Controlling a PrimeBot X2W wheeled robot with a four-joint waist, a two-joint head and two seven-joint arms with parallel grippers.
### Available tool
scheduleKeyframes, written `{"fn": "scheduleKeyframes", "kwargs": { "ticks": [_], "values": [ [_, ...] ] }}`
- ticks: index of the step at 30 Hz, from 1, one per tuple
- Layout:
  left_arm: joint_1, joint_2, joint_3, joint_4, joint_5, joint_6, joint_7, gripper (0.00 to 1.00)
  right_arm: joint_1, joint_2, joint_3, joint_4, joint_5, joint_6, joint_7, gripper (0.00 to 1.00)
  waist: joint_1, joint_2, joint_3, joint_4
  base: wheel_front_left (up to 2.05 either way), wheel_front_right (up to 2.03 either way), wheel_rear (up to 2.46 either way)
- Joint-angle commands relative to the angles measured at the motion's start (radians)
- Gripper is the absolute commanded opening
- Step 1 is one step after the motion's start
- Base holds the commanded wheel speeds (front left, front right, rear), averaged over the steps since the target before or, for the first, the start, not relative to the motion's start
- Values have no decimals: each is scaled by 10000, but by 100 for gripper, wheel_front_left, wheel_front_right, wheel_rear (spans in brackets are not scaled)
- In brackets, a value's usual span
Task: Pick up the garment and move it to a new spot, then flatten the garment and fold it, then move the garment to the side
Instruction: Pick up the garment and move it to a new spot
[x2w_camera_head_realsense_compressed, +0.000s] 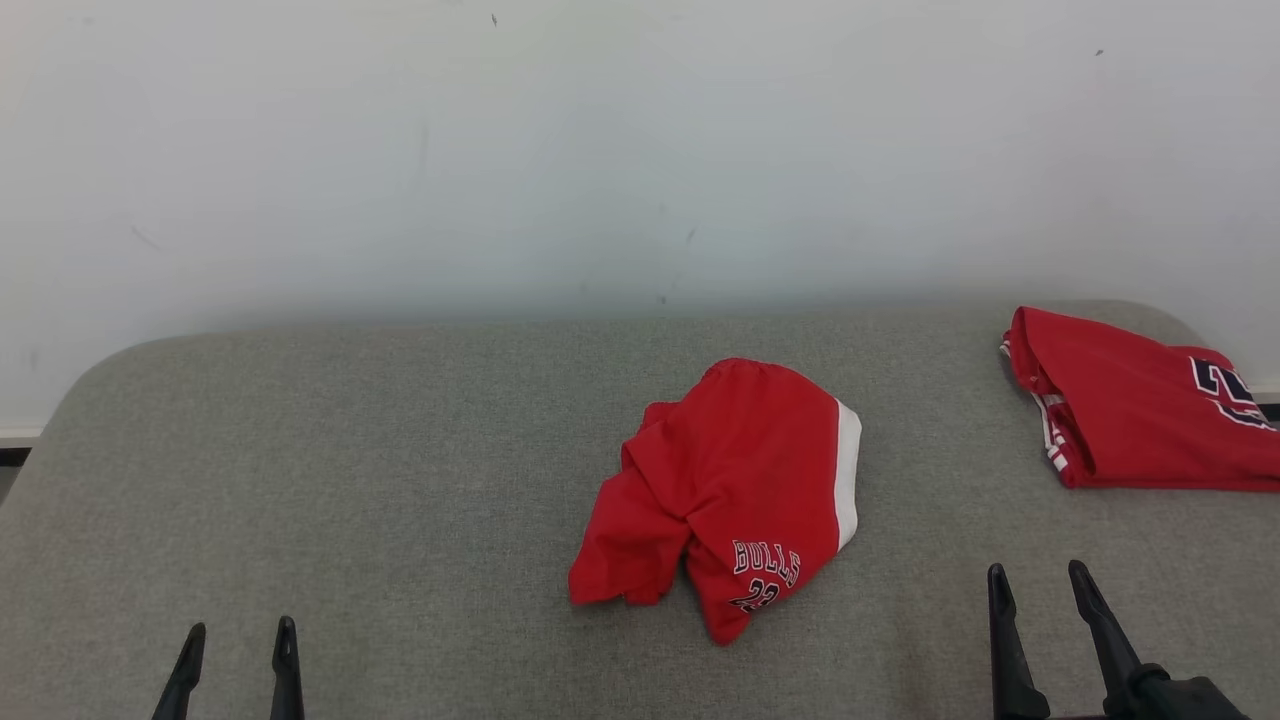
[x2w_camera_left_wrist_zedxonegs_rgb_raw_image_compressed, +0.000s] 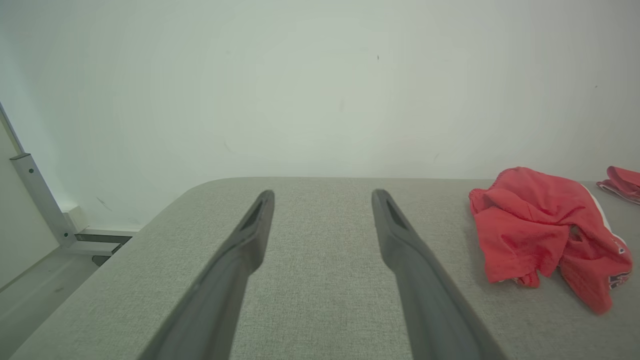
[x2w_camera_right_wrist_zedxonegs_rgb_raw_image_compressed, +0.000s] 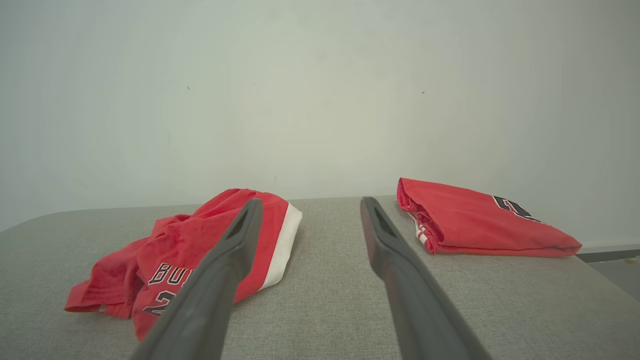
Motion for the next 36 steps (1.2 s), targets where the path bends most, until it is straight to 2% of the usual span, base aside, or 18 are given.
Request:
{"fn": "scheduleKeyframes", "kwargs": {
  "ticks": [1,12,20,36],
  "values": [
    [147,-1,7,-47,35,-48,-27,100,109,26,-5,-10,75,-27,-1,100,0,0,-2,15,0,0,0],
    [286,-19,121,-29,138,-174,-30,100,156,26,15,-16,103,-27,103,100,0,0,48,26,0,0,0],
    [187,159,-84,138,479,-61,48,100,152,26,11,-35,50,-27,161,100,0,0,45,26,0,0,0],
    [133,102,-117,163,343,-18,23,100,153,26,34,-9,-15,-27,183,100,0,0,34,51,0,0,0]
  ]
}}
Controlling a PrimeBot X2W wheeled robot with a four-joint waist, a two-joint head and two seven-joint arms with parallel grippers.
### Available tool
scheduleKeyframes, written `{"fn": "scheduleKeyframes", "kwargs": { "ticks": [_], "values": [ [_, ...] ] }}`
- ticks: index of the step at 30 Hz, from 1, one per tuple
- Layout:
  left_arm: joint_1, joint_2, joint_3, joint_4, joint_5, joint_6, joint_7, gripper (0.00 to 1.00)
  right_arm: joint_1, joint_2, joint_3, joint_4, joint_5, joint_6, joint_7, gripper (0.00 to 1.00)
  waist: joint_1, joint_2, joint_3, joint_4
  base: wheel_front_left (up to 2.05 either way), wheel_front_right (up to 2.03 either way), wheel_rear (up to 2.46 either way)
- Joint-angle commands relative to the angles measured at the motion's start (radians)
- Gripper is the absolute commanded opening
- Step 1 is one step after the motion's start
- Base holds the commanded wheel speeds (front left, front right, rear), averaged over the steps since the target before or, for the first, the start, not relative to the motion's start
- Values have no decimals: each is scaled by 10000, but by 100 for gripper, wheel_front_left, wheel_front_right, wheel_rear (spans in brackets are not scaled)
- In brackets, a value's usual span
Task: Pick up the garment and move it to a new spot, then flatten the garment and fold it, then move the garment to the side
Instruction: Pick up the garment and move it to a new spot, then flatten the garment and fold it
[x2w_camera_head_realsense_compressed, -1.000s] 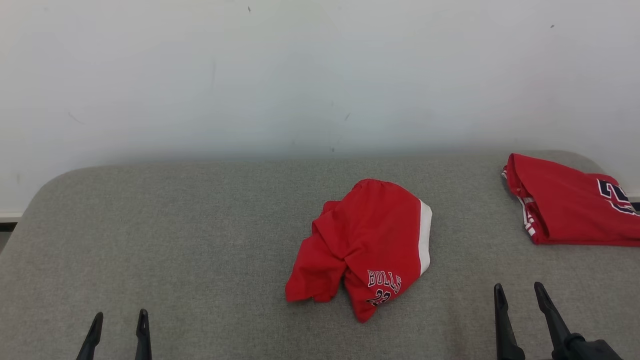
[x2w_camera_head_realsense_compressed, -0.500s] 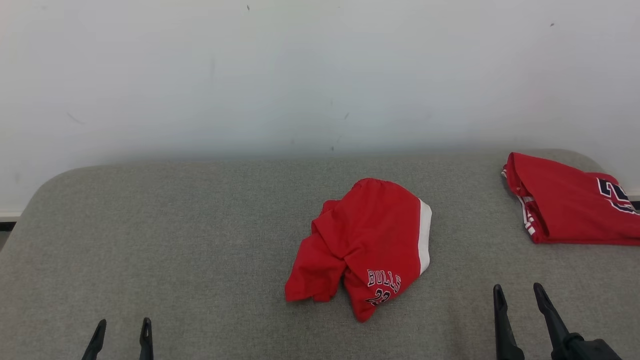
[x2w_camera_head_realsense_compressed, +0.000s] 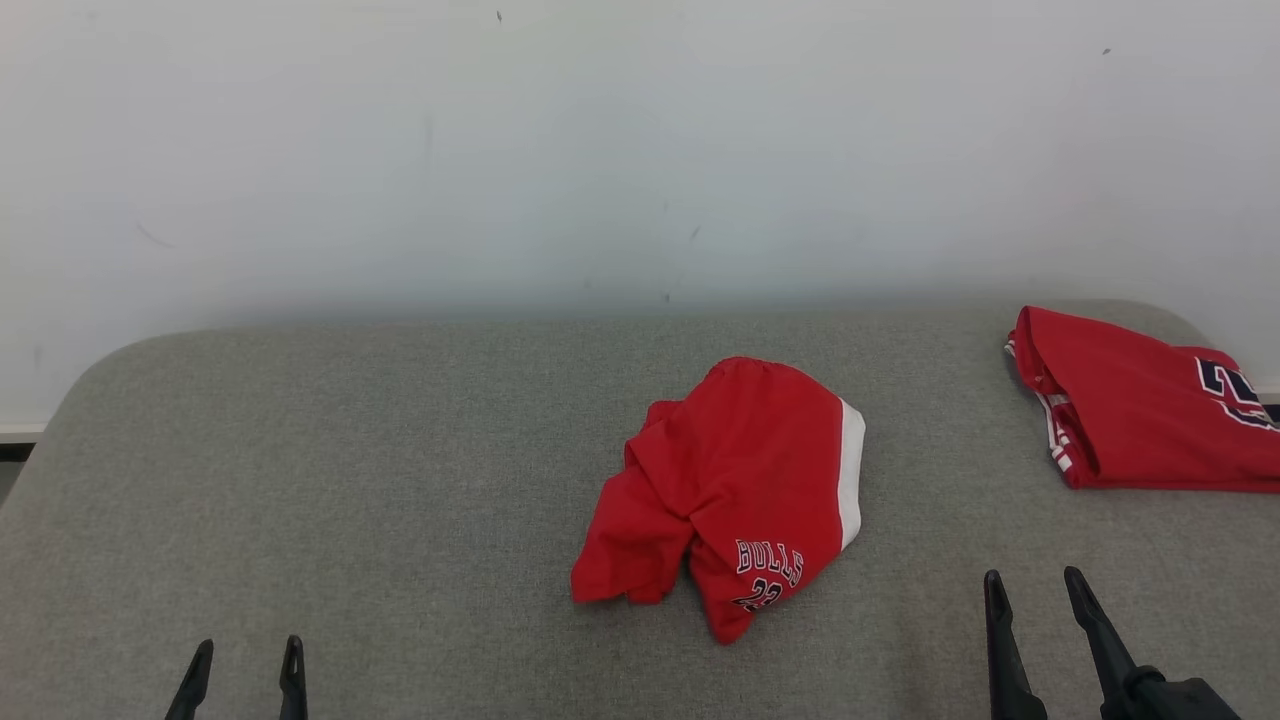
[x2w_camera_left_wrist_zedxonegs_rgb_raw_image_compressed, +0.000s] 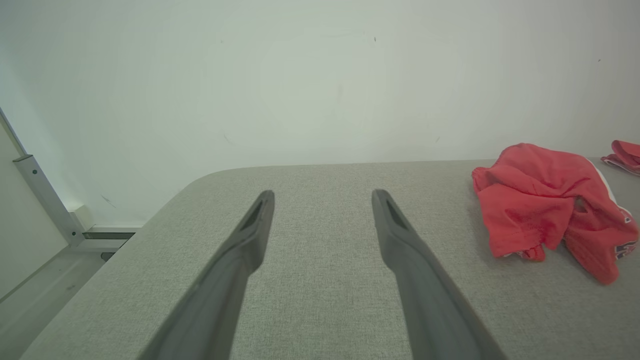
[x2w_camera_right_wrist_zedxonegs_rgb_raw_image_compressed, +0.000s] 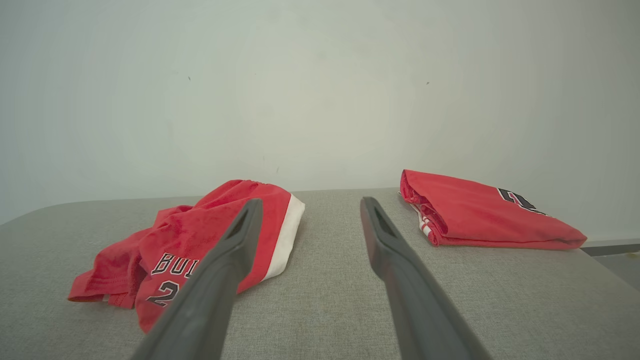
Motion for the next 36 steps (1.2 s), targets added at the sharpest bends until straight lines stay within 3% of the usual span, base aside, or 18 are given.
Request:
{"fn": "scheduleKeyframes", "kwargs": {
  "ticks": [1,36],
  "values": [
    [-35,-14,-11,23,9,43,-41,100,76,24,14,6,-24,-27,2,100,-1,0,-4,9,0,0,0],
    [-106,-129,51,59,-45,149,-89,100,89,24,47,5,59,-27,-1,100,-1,0,86,1,0,0,0]
  ]
}}
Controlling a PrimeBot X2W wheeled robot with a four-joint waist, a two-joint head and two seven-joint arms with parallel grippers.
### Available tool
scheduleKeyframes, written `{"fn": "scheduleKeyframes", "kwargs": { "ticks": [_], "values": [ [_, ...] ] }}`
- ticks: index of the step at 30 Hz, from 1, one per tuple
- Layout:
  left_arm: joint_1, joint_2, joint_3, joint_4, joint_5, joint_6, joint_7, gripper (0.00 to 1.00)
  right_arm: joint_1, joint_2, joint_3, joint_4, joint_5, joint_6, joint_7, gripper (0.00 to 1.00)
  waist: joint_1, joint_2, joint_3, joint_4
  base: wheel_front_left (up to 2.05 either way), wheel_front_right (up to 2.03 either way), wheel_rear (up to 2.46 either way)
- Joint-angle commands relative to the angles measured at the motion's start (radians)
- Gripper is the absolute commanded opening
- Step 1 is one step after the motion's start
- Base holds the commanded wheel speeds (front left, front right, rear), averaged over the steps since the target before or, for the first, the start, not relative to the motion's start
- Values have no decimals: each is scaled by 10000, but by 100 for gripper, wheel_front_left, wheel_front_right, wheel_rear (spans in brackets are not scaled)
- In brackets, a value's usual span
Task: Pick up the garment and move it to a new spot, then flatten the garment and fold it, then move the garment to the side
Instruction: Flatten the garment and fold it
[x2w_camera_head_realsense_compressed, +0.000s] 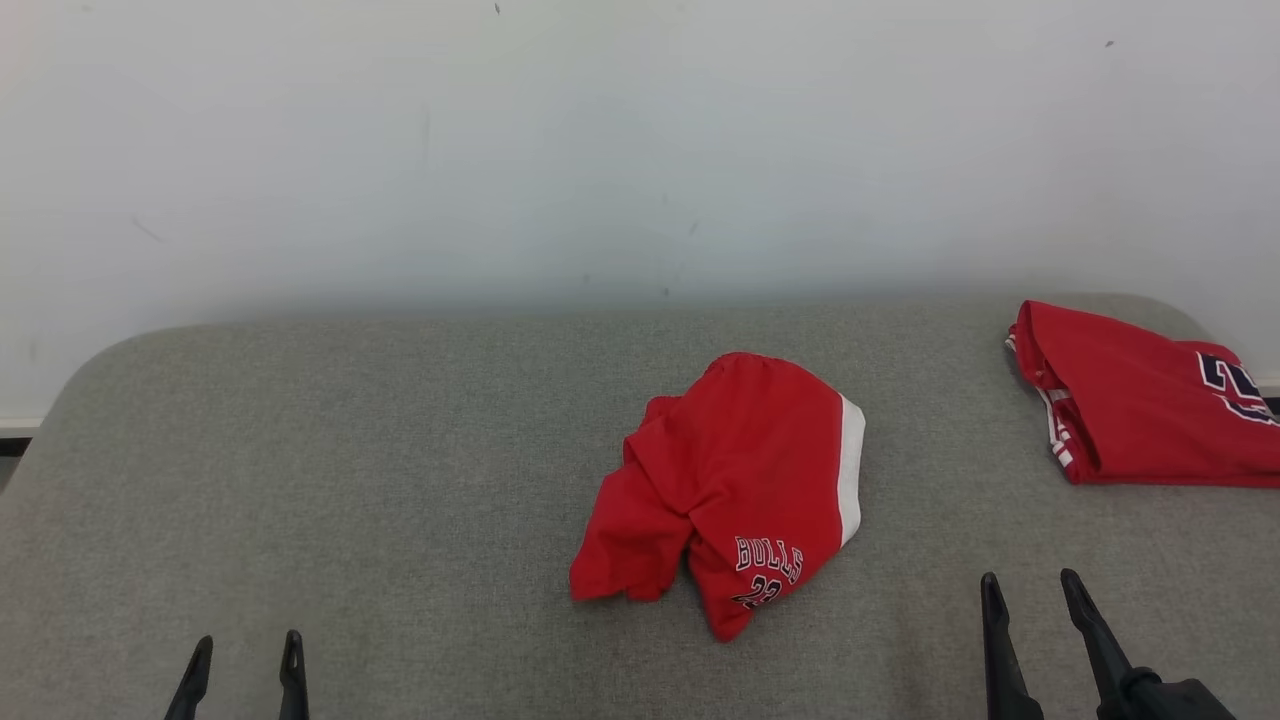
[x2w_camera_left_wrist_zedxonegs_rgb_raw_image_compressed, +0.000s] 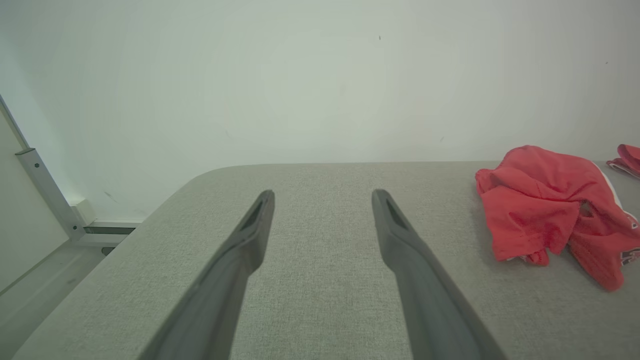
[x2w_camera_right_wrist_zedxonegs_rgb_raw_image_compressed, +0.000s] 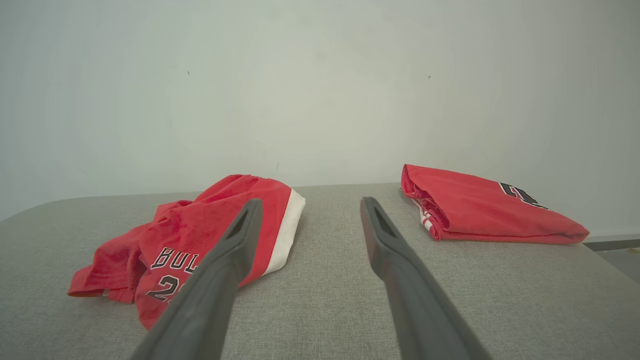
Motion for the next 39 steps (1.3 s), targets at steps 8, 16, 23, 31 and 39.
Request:
{"fn": "scheduleKeyframes", "kwargs": {
  "ticks": [8,16,23,31,39],
  "values": [
    [-625,-253,-407,254,67,-215,15,100,-89,24,194,63,7,-27,-16,100,0,0,134,-315,0,0,0],
    [-2115,-762,-1220,1454,84,-913,223,100,-304,24,277,19,-46,-27,58,100,0,0,708,-1045,0,0,0],
    [-3554,-1161,-1608,3217,27,-1646,133,100,-617,23,346,73,63,-27,-10,100,0,0,1414,-1855,0,0,0],
    [-4739,-1566,-1802,5354,-109,-2270,32,100,-994,27,344,299,225,-27,-184,100,0,0,2062,-2531,0,0,0],
    [-5115,-2020,-1981,7001,-450,-2686,35,3,-1153,28,261,530,248,-27,-273,100,0,0,2052,-2634,0,0,0]
  ]
}}
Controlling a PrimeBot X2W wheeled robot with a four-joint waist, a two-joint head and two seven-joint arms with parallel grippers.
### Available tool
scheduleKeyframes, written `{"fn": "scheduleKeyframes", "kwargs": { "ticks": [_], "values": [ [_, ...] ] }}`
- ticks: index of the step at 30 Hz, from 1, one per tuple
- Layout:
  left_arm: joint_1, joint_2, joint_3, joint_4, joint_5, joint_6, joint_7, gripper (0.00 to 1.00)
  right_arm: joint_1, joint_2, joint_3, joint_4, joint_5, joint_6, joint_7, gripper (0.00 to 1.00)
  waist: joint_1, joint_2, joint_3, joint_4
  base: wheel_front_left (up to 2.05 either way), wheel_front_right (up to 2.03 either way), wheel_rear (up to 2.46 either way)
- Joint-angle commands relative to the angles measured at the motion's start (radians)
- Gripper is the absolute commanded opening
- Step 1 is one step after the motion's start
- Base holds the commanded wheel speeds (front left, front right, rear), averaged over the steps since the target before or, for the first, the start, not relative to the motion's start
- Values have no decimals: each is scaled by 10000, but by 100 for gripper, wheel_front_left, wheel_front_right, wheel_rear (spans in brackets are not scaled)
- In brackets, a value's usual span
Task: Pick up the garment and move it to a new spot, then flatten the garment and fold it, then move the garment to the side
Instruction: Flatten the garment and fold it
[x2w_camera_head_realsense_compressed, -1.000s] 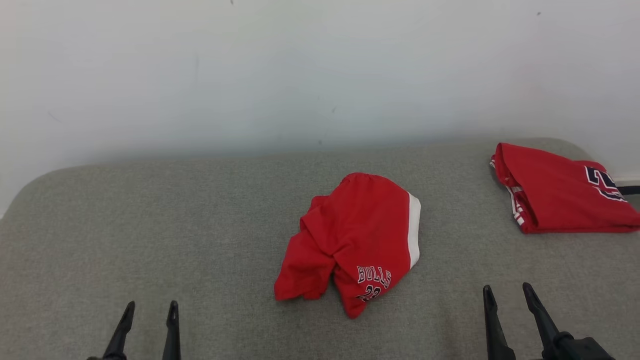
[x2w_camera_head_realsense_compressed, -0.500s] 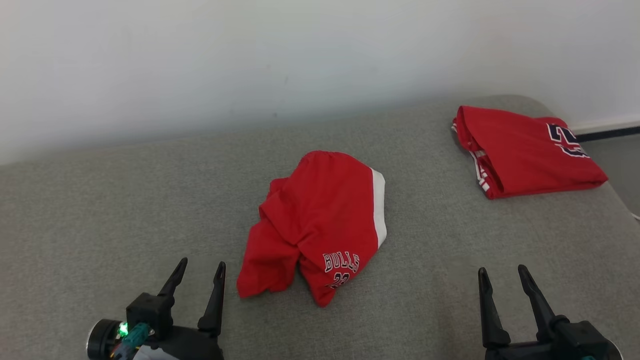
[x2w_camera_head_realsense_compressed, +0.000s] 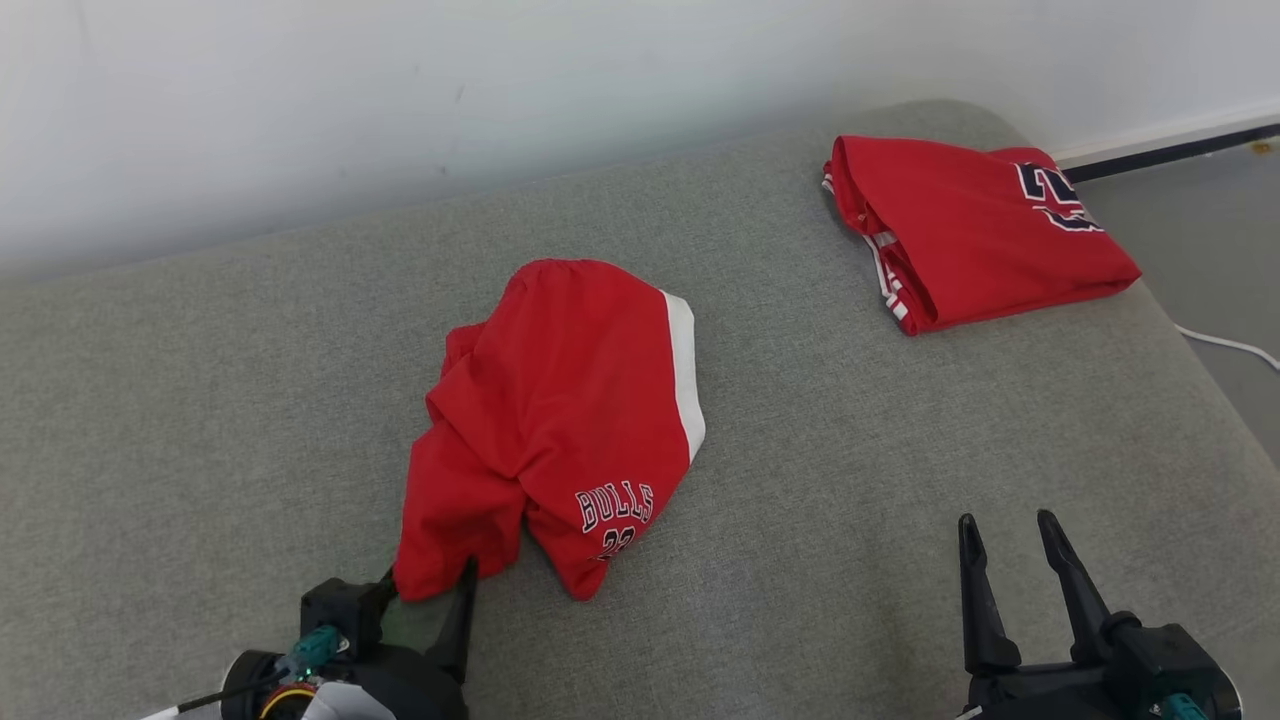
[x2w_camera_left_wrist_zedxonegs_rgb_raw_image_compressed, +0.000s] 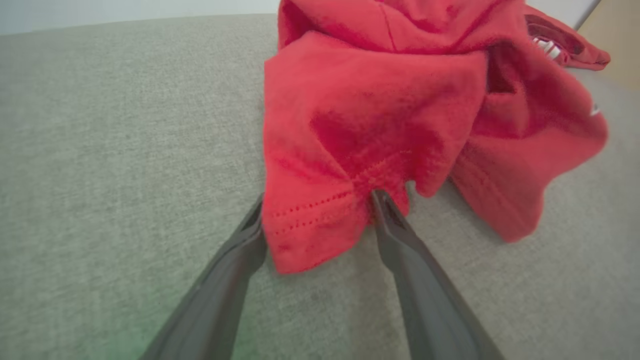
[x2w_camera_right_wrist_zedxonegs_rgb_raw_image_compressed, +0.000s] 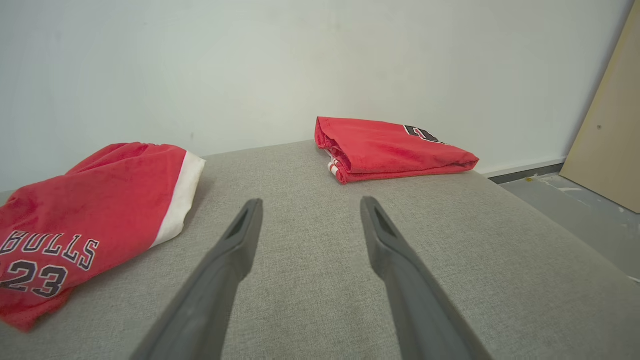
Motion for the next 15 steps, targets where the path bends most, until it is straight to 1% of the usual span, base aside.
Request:
{"fn": "scheduleKeyframes", "kwargs": {
  "ticks": [1,4,8,12,15],
  "values": [
    [-215,-81,-121,258,-105,-142,-37,0,-84,29,-22,27,0,-27,-54,100,-1,-1,-23,-5,0,0,0],
    [-337,-202,-272,339,-90,-244,-62,0,-76,26,-48,8,-32,-27,-75,100,-1,-1,-99,80,0,0,0],
    [-588,-419,-594,-44,89,-363,-101,0,0,28,-71,-14,-86,-27,-99,100,-1,-1,-227,293,0,0,0],
    [-682,-703,-1169,-929,485,-417,-122,0,33,28,-42,-24,-34,-27,-116,100,-1,-1,-286,493,0,0,0],
    [-524,-883,-1801,-1662,728,-449,-100,0,51,26,-41,-18,22,-27,-124,100,-1,-1,-319,615,0,0,0]
  ]
}}
